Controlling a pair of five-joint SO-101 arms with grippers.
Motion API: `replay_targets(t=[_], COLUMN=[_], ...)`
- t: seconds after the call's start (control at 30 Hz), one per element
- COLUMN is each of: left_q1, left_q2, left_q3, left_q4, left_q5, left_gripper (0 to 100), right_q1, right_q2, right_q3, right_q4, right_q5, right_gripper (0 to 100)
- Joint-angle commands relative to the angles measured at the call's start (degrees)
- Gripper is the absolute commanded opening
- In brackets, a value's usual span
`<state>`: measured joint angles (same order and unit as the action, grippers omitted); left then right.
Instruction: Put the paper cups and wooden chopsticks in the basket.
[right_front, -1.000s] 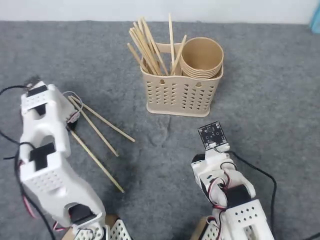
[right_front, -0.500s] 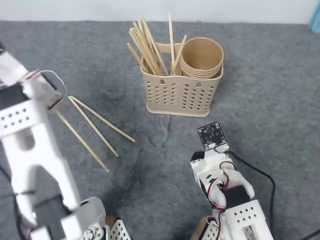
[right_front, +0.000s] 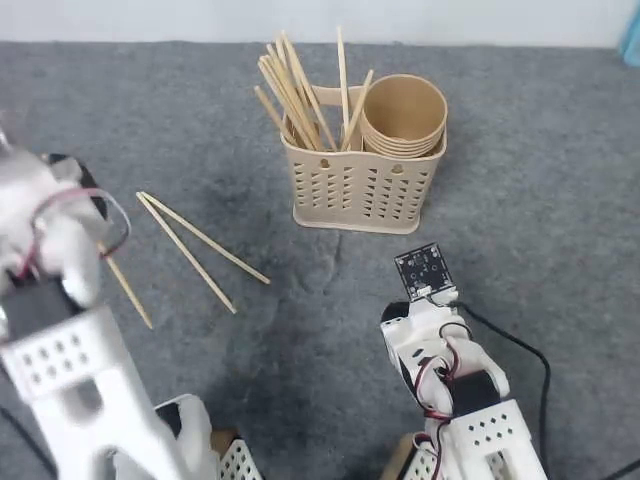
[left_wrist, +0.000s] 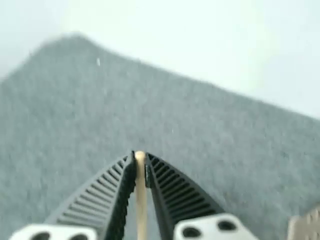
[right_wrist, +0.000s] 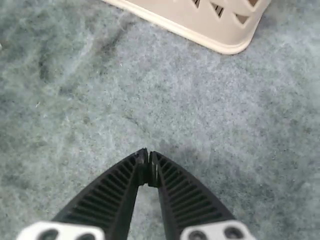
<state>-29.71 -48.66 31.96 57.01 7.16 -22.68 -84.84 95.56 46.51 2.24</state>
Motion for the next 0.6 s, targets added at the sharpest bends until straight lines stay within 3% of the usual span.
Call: replay_targets(t=[0.0,0.23,0.57], left_q1=[1.67,7.21,21.54], left_q2=[-13.10,-26.37,-25.05], left_q3=[7.96,6.81,6.37], left_q4=[-8.18,-12.40,-44.57], left_q5=[-1.05,-1.32,-1.05], left_gripper=[1,1,1], right_q1=[0.57,1.36,1.36], right_q2=[-1.10,-1.19,-1.19], right_q3=[1.23,1.23,1.23], right_q4=[-1.19,-1.36,-1.36], right_q5=[1.05,1.05,1.05], right_gripper=[0.8,0.8,0.8])
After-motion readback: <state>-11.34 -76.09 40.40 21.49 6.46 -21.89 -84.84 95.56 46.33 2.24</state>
